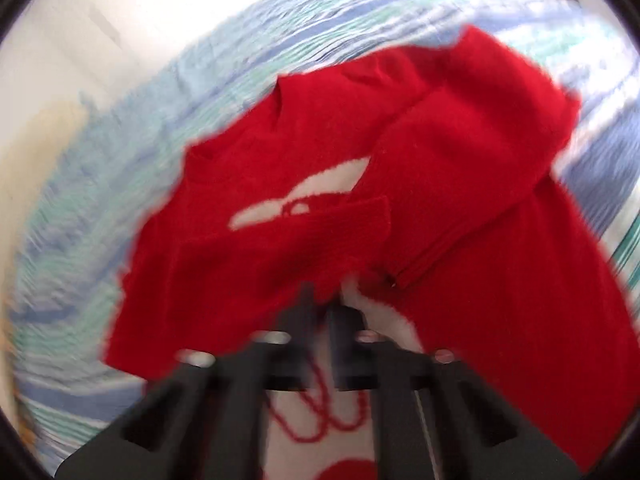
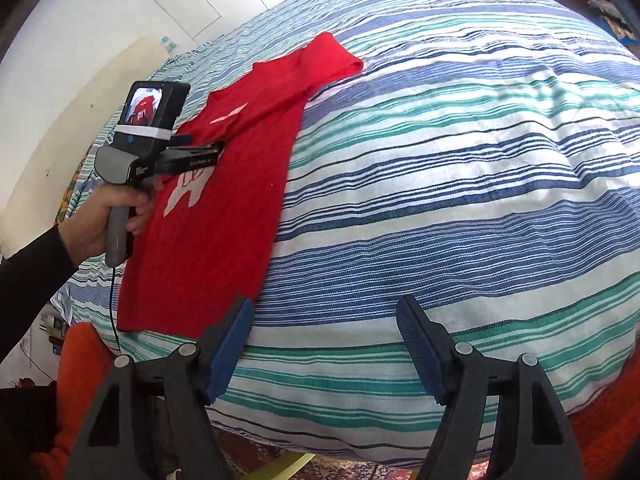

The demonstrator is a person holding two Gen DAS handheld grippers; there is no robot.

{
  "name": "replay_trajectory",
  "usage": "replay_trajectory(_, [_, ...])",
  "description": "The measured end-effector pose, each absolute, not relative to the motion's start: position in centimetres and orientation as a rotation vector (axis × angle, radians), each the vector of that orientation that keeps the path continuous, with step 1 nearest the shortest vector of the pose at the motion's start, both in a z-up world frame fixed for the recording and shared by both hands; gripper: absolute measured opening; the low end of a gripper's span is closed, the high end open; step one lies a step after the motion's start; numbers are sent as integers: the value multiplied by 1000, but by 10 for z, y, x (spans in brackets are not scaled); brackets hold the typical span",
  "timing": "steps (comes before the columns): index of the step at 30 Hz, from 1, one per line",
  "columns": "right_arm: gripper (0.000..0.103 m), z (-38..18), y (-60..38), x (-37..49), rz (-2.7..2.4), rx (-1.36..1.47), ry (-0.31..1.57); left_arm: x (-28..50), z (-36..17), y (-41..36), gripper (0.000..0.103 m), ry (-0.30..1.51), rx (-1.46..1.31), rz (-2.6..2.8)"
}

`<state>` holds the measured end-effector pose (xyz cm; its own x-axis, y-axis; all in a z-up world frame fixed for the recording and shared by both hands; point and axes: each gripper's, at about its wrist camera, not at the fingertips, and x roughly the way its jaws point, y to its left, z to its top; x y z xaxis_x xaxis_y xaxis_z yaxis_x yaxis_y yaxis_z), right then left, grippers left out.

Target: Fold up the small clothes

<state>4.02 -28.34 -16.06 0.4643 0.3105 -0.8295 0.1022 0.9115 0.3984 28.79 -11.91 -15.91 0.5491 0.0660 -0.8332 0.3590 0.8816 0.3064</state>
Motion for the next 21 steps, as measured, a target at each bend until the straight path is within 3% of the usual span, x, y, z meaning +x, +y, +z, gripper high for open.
replay_trajectory(4, [73, -161, -279, 42, 135, 402, 1098, 300, -104, -44, 2, 947, 72, -101])
replay_trajectory(9, [73, -161, -276, 43, 130, 384, 1101, 304, -56, 135, 2, 873, -341, 154])
replay_trajectory(15, [73, -164, -271, 45, 117, 358, 1114, 272, -90, 327, 2, 903, -570, 574])
replay_trajectory(21, [73, -169, -259, 49, 109, 300, 1139, 264, -126, 366, 2, 983, -537, 656])
